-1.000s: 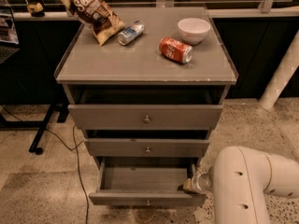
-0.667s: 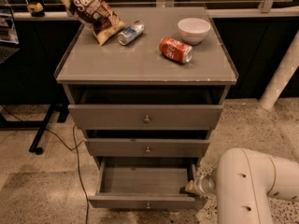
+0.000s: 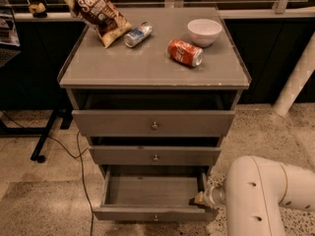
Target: Open bottom drawer
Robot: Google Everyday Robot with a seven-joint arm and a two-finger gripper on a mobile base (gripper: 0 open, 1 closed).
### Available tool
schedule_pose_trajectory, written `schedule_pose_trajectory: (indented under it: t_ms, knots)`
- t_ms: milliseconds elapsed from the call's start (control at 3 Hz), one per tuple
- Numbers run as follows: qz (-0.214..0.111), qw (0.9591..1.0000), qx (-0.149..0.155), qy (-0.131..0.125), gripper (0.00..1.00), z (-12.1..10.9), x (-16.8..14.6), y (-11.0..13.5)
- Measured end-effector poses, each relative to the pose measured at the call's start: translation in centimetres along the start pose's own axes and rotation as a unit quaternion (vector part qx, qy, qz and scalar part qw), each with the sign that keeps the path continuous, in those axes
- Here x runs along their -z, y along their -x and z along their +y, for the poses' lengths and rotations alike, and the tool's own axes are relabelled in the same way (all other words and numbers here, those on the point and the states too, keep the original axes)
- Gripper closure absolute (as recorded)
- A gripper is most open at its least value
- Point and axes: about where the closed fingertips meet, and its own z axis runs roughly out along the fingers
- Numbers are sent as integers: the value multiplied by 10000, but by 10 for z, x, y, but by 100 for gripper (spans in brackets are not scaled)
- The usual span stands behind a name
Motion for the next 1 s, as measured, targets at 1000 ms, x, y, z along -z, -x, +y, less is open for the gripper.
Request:
schedule_pose_trajectory:
  t_ms: [1000]
  knots:
    - [86,9998,-173,13,100,-4,6,-12]
